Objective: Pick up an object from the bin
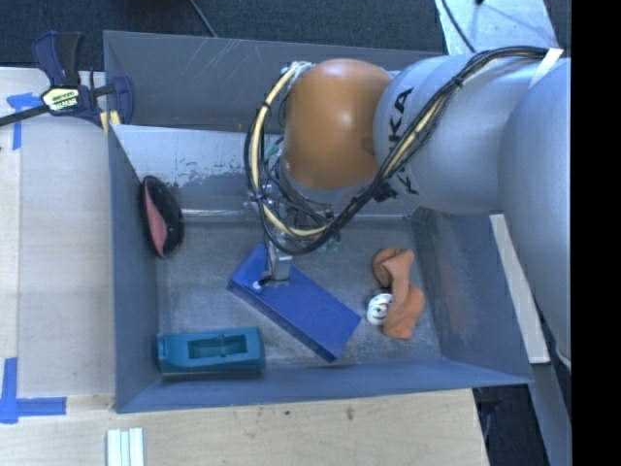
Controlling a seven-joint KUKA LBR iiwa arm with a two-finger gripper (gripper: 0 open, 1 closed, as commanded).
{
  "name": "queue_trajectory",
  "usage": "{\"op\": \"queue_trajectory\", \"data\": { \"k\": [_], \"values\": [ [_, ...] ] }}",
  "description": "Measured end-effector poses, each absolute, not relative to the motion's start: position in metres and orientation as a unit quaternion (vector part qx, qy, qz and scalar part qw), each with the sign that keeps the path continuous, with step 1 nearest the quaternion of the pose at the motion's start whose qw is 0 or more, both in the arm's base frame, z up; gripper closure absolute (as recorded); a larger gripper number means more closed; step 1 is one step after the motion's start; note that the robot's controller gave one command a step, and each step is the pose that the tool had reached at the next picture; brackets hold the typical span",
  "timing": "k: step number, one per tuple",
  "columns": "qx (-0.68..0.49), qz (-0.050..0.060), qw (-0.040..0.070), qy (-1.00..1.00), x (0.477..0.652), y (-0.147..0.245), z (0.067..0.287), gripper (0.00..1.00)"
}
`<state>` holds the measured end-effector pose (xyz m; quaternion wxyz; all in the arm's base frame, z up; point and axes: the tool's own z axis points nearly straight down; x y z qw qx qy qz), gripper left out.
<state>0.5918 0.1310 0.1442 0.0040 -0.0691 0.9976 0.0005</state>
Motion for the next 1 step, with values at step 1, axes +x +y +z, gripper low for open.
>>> {"op": "queue_trajectory", "data": {
  "k": [1],
  "values": [
    [-0.084,-0.001,-0.003,0.996,0.5649,0.1252,0.1170,0.00]
  ]
}}
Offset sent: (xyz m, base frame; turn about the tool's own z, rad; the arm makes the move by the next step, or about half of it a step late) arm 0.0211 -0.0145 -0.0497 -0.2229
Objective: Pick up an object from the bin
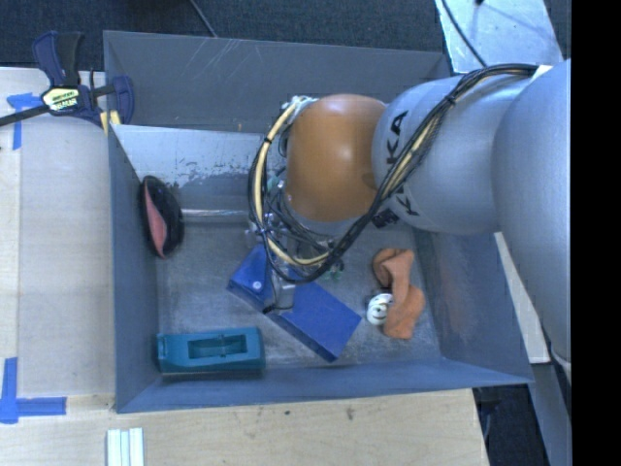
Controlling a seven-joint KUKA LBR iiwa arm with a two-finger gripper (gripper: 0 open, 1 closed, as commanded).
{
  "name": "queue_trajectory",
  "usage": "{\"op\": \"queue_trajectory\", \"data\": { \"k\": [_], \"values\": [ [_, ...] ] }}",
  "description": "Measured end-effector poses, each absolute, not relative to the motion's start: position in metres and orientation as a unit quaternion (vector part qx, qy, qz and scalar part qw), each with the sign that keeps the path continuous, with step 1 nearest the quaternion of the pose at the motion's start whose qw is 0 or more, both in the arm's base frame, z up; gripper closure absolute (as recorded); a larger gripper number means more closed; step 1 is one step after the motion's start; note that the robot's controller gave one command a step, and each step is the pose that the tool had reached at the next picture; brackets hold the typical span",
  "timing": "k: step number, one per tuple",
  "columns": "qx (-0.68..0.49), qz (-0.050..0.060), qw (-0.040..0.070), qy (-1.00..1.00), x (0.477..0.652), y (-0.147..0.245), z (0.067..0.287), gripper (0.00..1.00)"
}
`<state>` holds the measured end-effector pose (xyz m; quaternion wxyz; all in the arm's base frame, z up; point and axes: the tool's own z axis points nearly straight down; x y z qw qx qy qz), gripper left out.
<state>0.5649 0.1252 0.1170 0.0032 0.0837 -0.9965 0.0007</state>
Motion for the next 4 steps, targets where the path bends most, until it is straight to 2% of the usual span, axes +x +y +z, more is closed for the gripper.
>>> {"op": "queue_trajectory", "data": {
  "k": [1,2,3,4],
  "values": [
    [0.179,0.000,-0.003,-0.984,0.614,0.116,0.095,1.00],
    [0.178,0.000,-0.003,-0.984,0.615,0.116,0.095,1.00],
    [0.179,0.000,0.001,-0.984,0.607,0.116,0.148,1.00],
    [0.220,0.000,-0.003,-0.975,0.613,0.114,0.187,1.00]
  ]
}}
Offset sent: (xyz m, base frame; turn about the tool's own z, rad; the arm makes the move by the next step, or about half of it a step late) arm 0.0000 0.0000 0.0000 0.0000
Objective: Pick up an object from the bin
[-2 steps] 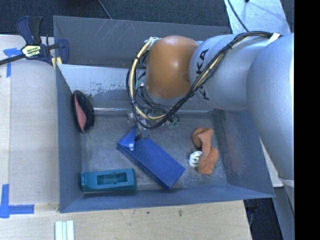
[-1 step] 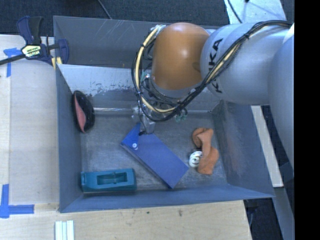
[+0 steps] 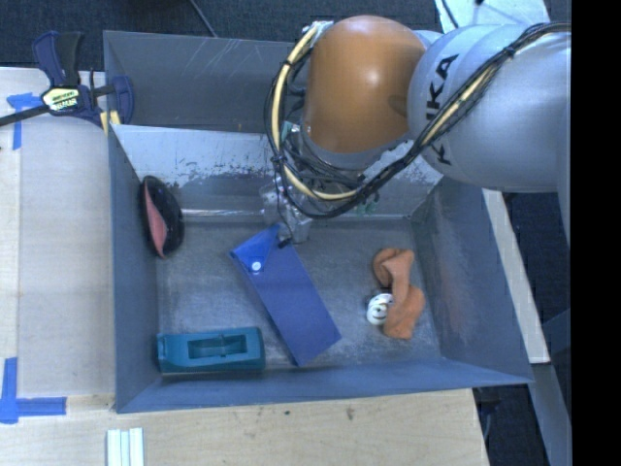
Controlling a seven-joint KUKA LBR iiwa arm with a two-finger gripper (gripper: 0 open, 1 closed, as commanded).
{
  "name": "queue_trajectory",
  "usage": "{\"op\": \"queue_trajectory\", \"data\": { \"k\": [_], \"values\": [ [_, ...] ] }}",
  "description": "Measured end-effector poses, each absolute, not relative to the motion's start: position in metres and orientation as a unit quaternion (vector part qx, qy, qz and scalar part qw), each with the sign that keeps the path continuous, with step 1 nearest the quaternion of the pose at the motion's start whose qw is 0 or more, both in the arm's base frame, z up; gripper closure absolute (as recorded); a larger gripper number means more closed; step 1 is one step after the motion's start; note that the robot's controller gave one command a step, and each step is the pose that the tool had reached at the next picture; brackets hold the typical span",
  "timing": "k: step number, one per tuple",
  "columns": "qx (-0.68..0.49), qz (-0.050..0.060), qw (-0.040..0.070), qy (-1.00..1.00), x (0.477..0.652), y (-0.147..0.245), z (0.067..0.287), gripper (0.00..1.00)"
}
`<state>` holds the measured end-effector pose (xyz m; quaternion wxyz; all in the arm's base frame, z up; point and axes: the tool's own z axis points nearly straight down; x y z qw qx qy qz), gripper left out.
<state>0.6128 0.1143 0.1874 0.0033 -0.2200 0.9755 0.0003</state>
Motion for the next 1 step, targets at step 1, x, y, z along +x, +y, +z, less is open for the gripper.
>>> {"op": "queue_trajectory", "data": {
  "k": [1],
  "values": [
    [-0.223,0.000,-0.001,0.975,0.6056,0.1049,0.2458,1.00]
  ]
}}
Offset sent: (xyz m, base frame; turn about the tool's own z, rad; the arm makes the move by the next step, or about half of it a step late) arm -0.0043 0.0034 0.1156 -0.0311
